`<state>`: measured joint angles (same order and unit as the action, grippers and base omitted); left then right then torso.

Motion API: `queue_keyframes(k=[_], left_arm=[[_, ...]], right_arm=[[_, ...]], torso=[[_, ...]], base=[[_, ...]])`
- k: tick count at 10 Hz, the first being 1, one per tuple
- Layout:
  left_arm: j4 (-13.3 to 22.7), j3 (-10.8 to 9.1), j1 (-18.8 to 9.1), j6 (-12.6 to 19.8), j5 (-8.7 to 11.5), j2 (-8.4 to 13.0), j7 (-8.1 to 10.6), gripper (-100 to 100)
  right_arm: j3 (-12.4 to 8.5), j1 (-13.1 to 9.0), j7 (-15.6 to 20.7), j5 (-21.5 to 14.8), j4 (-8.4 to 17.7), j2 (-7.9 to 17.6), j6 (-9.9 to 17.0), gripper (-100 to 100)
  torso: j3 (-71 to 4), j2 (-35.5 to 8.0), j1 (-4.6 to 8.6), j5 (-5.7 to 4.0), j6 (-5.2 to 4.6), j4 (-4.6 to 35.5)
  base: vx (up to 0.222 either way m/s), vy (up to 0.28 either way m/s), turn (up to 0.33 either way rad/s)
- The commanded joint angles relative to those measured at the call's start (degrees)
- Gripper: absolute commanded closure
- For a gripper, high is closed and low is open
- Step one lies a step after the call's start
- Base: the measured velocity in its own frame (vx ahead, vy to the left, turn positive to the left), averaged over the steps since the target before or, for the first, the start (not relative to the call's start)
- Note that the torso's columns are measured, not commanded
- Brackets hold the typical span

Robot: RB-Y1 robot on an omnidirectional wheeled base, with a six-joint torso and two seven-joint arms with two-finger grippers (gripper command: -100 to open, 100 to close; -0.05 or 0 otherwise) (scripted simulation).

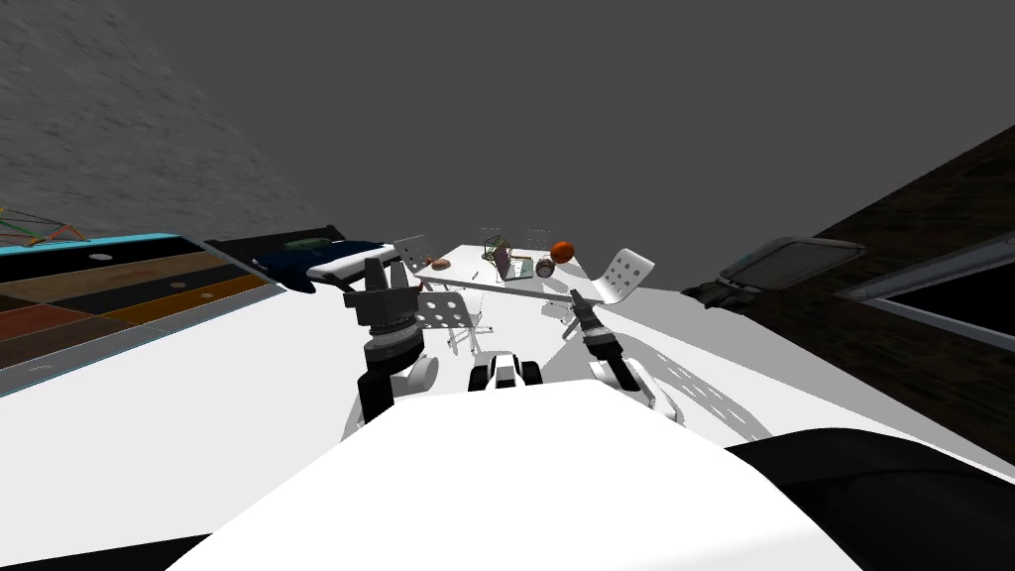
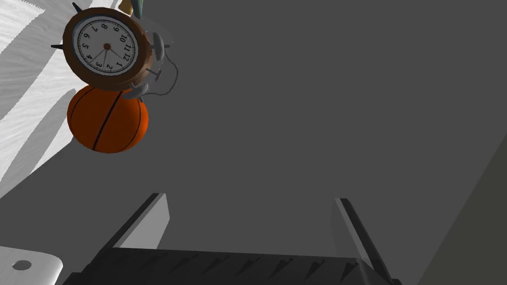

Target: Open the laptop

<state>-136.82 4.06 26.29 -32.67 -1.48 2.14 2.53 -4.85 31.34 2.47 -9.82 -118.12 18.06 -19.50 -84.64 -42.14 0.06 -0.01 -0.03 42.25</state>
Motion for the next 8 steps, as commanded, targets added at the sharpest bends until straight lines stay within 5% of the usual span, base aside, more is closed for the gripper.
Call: queue_keyframes(k=[1, 8], left_arm=[[0.0, 0.00, 0.0, 0.0, 0.0, 0.0, 0.00, 0], [0.0, 0.00, 0.0, 0.0, 0.0, 0.0, 0.00, 0]], right_arm=[[-0.6, 0.5, -1.3, -2.1, 2.9, 3.4, 3.6, -100], [-1.6, 1.3, -2.4, -5.3, 7.6, 8.2, 11.8, -100]], torso=[[0.0, 0.0, 0.00, -0.01, 0.05, 0.0], [0.1, -0.2, -0.14, 0.03, 0.06, 0.0]], base=[[-0.095, 0.078, 0.286], [-0.043, 0.076, 0.154]])
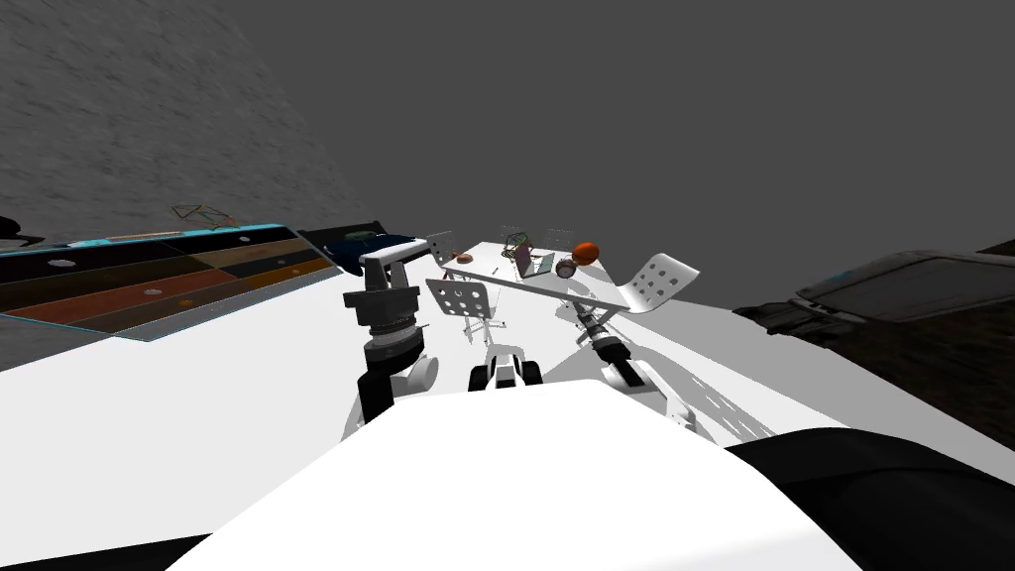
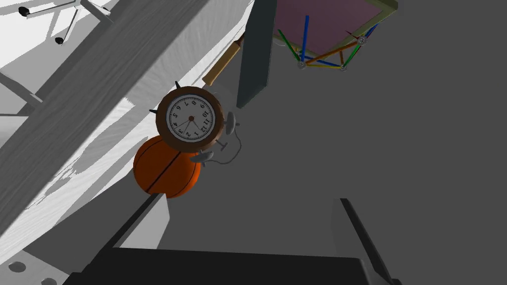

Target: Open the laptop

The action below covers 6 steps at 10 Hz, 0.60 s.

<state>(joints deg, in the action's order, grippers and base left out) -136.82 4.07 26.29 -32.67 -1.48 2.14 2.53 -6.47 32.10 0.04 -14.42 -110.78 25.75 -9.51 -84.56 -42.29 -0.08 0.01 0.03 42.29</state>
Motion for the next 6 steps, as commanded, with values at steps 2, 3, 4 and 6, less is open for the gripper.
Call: queue_keyframes(k=[2, 3, 4, 6], left_arm=[[0.0, 0.00, 0.0, 0.0, 0.0, 0.0, 0.00, 0], [0.0, -0.01, 0.0, 0.0, 0.0, 0.0, 0.00, 0], [0.0, 0.00, 0.0, 0.0, 0.0, 0.0, 0.00, 0], [0.0, 0.00, 0.0, 0.0, 0.0, 0.0, 0.00, 0]], right_arm=[[-0.4, 0.8, -0.2, -1.8, 2.0, 2.1, 4.5, -100], [-0.8, 1.2, -0.3, -2.9, 3.8, 3.7, 6.7, -100], [-0.8, 1.2, -0.3, -2.9, 3.8, 3.7, 7.4, -100], [-1.2, 1.5, -0.3, -4.1, 5.7, 5.4, 10.3, -100]], torso=[[0.0, 0.0, 0.07, -0.02, 0.00, 0.0], [0.0, 0.0, 0.12, -0.02, -0.08, 0.0], [0.0, 0.1, 0.00, 0.00, 0.00, 0.0], [0.0, 0.0, 0.09, -0.02, -0.01, 0.0]], base=[[-0.019, 0.082, 0.187], [-0.002, 0.111, 0.240], [0.006, 0.087, 0.139], [-0.010, 0.088, 0.195]])
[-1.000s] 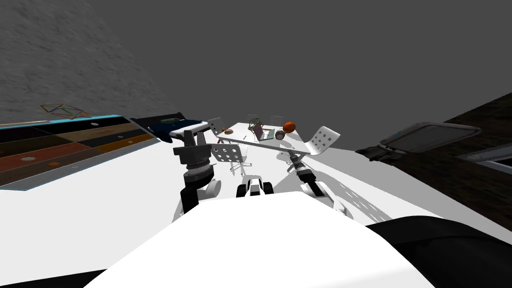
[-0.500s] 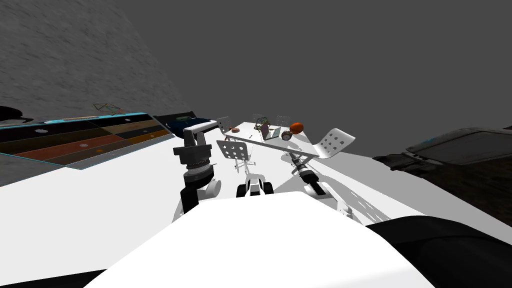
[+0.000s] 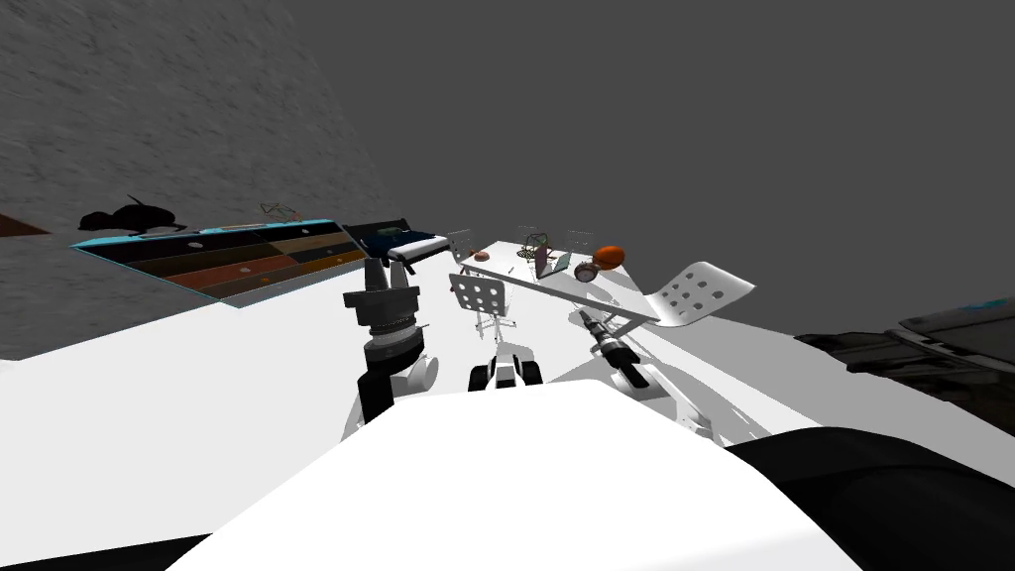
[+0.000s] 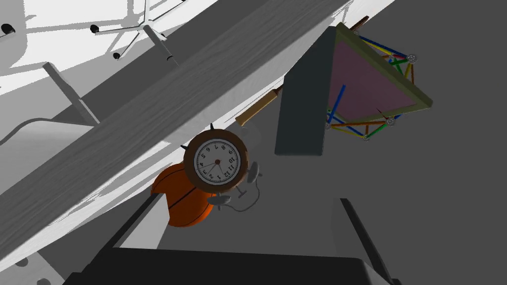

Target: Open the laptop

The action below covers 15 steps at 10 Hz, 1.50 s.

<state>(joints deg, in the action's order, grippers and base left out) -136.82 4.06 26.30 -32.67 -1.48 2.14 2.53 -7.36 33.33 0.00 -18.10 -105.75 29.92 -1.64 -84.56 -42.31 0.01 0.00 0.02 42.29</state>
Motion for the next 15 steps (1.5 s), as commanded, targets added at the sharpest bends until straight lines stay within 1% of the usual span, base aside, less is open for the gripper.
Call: queue_keyframes(k=[1, 2, 3, 4, 5, 6, 7, 8, 9, 10, 11, 12, 13, 14, 15], left_arm=[[0.0, -0.01, 0.0, 0.0, 0.0, 0.0, 0.00, 0], [0.0, 0.00, 0.0, 0.0, 0.0, 0.0, 0.00, 0], [0.0, 0.00, 0.0, 0.0, 0.0, 0.0, 0.00, 0], [0.0, 0.00, 0.0, 0.0, 0.0, 0.0, 0.00, 0], [0.0, -0.01, 0.0, 0.0, 0.0, 0.0, 0.00, 0], [0.0, 0.00, 0.0, 0.0, 0.0, 0.0, 0.00, 0], [0.0, -0.01, 0.0, 0.0, 0.0, 0.0, 0.00, 0], [0.0, 0.00, 0.0, 0.0, 0.0, 0.0, 0.00, 0], [0.0, -0.01, 0.0, 0.0, 0.0, 0.0, 0.00, 0], [0.0, 0.00, 0.0, 0.0, 0.0, 0.0, 0.00, 0], [0.0, -0.01, 0.0, 0.0, 0.0, 0.0, 0.00, 0], [0.0, -0.01, 0.0, 0.0, 0.0, 0.0, 0.00, 0], [0.0, -0.01, 0.0, 0.0, 0.0, 0.0, 0.00, 0], [0.0, -0.01, 0.0, 0.0, 0.0, 0.0, 0.00, 0], [0.0, 0.00, 0.0, 0.0, 0.0, 0.0, 0.00, 0]], right_arm=[[-0.8, 0.7, -0.2, -1.5, 2.6, 2.9, 4.5, -100], [-0.8, 0.7, -0.2, -1.5, 2.6, 2.9, 5.5, -100], [-1.3, 1.1, 0.1, -2.6, 4.7, 4.7, 7.2, -100], [-1.3, 1.1, 0.1, -2.6, 4.7, 4.7, 8.5, -100], [-1.7, 1.5, 0.4, -3.8, 6.8, 6.5, 10.4, -100], [-1.7, 1.5, 0.4, -3.8, 6.8, 6.5, 11.7, -100], [-2.2, 1.9, 0.8, -4.9, 8.9, 8.4, 13.5, -100], [-2.2, 1.9, 0.8, -4.9, 8.9, 8.4, 14.8, -100], [-2.7, 2.4, 1.3, -6.0, 11.1, 10.2, 16.8, -100], [-2.7, 2.4, 1.3, -6.0, 11.1, 10.2, 18.0, -100], [-2.7, 2.4, 1.3, -6.0, 11.1, 10.2, 18.0, -100], [-3.2, 2.9, 1.9, -7.1, 13.2, 12.1, 20.1, -100], [-3.2, 2.9, 1.9, -7.1, 13.2, 12.1, 21.2, -100], [-3.7, 3.3, 2.5, -8.1, 15.3, 14.0, 23.0, -100], [-3.7, 3.3, 2.5, -8.1, 15.3, 14.0, 24.2, -100]], torso=[[0.0, 0.0, 0.04, 0.00, -0.05, 0.0], [0.0, 0.1, -0.08, 0.01, 0.00, 0.0], [0.0, 0.1, -0.03, 0.02, -0.05, 0.0], [-0.1, 0.1, 0.01, 0.00, 0.00, 0.0], [0.0, 0.1, 0.03, -0.01, -0.04, 0.0], [0.0, 0.0, -0.07, 0.01, 0.02, 0.0], [0.0, 0.0, 0.00, 0.01, -0.07, 0.0], [0.0, 0.1, 0.00, 0.01, 0.00, 0.0], [-0.1, 0.1, 0.06, -0.02, -0.05, 0.0], [-0.1, 0.1, -0.04, 0.00, 0.01, 0.0], [0.0, 0.0, 0.00, 0.01, -0.06, 0.0], [0.1, -0.2, 0.14, -0.03, -0.07, 0.0], [0.0, 0.0, 0.01, -0.02, 0.04, 0.0], [0.0, 0.1, 0.01, 0.02, -0.05, 0.0], [-0.1, 0.1, -0.12, 0.03, 0.02, 0.0]], base=[[0.021, 0.114, 0.257], [0.023, 0.101, 0.154], [0.034, 0.097, 0.227], [0.046, 0.090, 0.179], [0.027, 0.120, 0.322], [0.032, 0.095, 0.175], [0.069, 0.099, 0.263], [0.071, 0.082, 0.144], [0.086, 0.103, 0.302], [0.069, 0.086, 0.189], [0.024, 0.035, -0.010], [0.055, 0.064, 0.275], [0.064, 0.055, 0.197], [0.083, 0.089, 0.333], [0.071, 0.075, 0.139]])
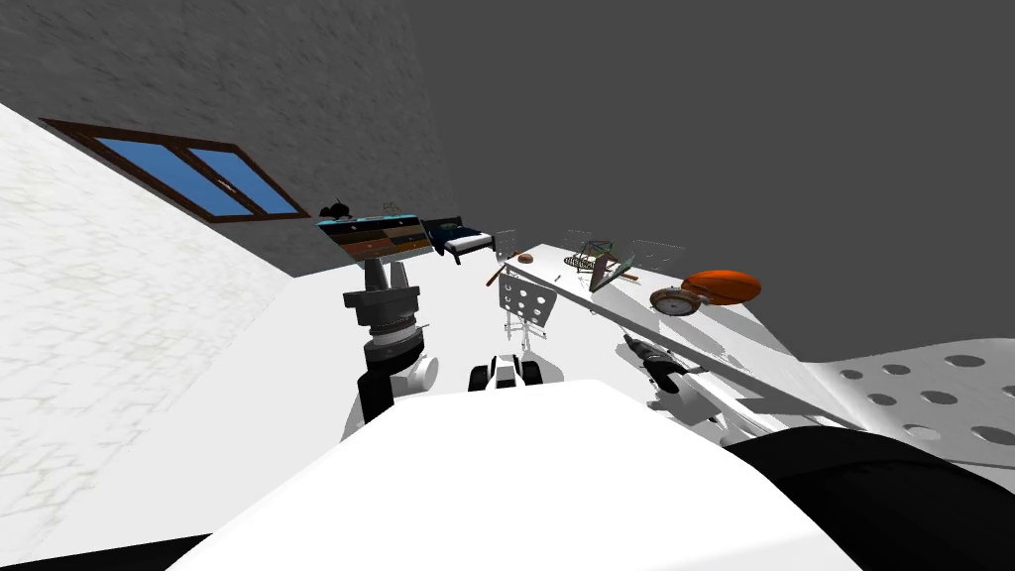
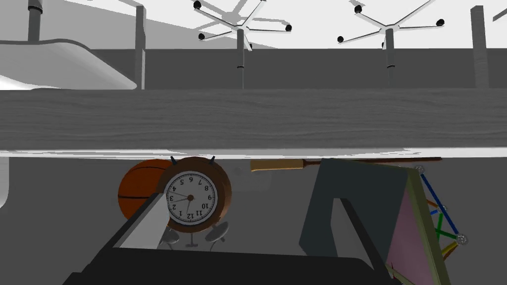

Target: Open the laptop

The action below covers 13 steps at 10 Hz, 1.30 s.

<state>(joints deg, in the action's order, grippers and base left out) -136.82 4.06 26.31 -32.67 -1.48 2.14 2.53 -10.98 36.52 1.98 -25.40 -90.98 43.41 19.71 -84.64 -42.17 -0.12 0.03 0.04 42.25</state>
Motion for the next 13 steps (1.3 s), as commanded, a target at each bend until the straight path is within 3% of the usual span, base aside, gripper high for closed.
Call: queue_keyframes(k=[1, 3, 4, 5, 6, 7, 10, 11, 12, 13], left_arm=[[0.0, -0.01, 0.0, 0.0, 0.0, 0.0, 0.00, 0], [0.0, -0.01, 0.0, 0.0, 0.0, 0.0, 0.00, 0], [0.0, -0.01, 0.0, 0.0, 0.0, 0.0, 0.00, 0], [0.0, 0.00, 0.0, 0.0, 0.0, 0.0, 0.00, 0], [0.0, -0.01, 0.0, 0.0, 0.0, 0.0, 0.00, 0], [0.0, 0.00, 0.0, 0.0, 0.0, 0.0, 0.00, 0], [0.0, -0.01, 0.0, 0.0, 0.0, 0.0, 0.00, 0], [0.0, -0.01, 0.0, 0.0, 0.0, 0.0, 0.00, 0], [0.0, -0.01, 0.0, 0.0, 0.0, 0.0, 0.00, 0], [0.0, -0.01, 0.0, 0.0, 0.0, 0.0, 0.00, 0]], right_arm=[[-0.5, 0.6, 1.2, -1.8, 2.7, 2.3, 4.3, -100], [-0.5, 0.6, 1.2, -1.8, 2.7, 2.3, 6.0, -100], [-1.0, 1.1, 1.9, -2.8, 4.7, 4.2, 8.0, -100], [-1.0, 1.1, 1.9, -2.8, 4.7, 4.2, 8.9, -100], [-1.4, 1.5, 2.7, -3.7, 6.7, 5.9, 11.2, -100], [-1.4, 1.5, 2.7, -3.7, 6.7, 5.9, 11.8, -100], [-2.2, 2.4, 4.2, -5.4, 10.4, 9.2, 16.5, -100], [-2.2, 2.4, 4.2, -5.4, 10.4, 9.2, 17.1, -100], [-2.6, 2.8, 4.9, -6.1, 12.1, 10.8, 19.5, -100], [-2.6, 2.8, 4.9, -6.1, 12.1, 10.8, 19.5, -100]], torso=[[0.0, -0.1, 0.07, -0.01, -0.09, 0.0], [0.1, -0.1, 0.20, -0.05, -0.06, 0.0], [0.1, -0.2, 0.24, -0.06, -0.08, 0.1], [0.1, -0.1, 0.11, -0.04, 0.04, 0.0], [0.0, -0.1, 0.08, 0.00, -0.08, 0.0], [0.0, 0.0, 0.05, -0.01, -0.01, 0.0], [0.1, -0.1, 0.15, -0.02, -0.08, 0.0], [0.0, -0.1, 0.13, -0.03, -0.01, 0.0], [0.1, -0.2, 0.13, -0.03, -0.07, 0.0], [0.1, -0.1, 0.10, -0.02, 0.00, 0.0]], base=[[0.089, 0.070, 0.234], [0.069, 0.033, 0.091], [0.073, 0.051, 0.273], [0.083, 0.043, 0.182], [0.094, 0.056, 0.285], [0.085, 0.042, 0.138], [0.109, 0.036, 0.212], [0.090, 0.024, 0.146], [0.092, 0.031, 0.257], [0.084, 0.027, 0.118]])
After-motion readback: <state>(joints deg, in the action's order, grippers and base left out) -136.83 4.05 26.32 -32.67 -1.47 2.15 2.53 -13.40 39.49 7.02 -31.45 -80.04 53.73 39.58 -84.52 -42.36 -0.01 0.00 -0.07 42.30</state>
